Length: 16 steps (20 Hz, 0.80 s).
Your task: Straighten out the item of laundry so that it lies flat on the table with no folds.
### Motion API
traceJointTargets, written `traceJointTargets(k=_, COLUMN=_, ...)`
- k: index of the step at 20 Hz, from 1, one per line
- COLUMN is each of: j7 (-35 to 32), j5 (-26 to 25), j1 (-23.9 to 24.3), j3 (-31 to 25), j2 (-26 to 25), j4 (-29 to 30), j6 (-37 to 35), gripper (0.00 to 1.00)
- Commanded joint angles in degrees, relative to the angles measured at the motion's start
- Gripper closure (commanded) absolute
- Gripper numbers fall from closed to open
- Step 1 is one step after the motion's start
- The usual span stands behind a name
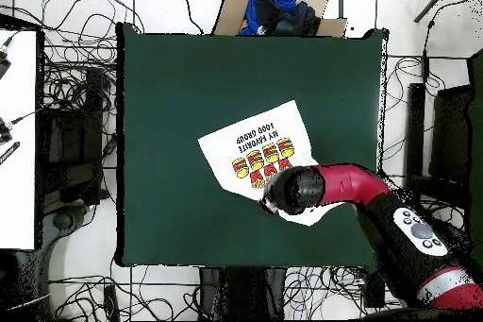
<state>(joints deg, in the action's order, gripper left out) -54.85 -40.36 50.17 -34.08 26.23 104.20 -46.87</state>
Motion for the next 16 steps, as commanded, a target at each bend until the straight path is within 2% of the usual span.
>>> traceJointTargets(k=1, j7=-2.79, j5=-4.32, j1=-2.91, j3=5.58, j2=-4.11, j4=-4.86, j6=-0.33, gripper=0.00)
traceJointTargets(k=16, j7=-4.69, j5=-4.53, j1=-6.02, j3=9.00, j2=-6.35, j4=-7.69, j6=2.51, gripper=0.00)
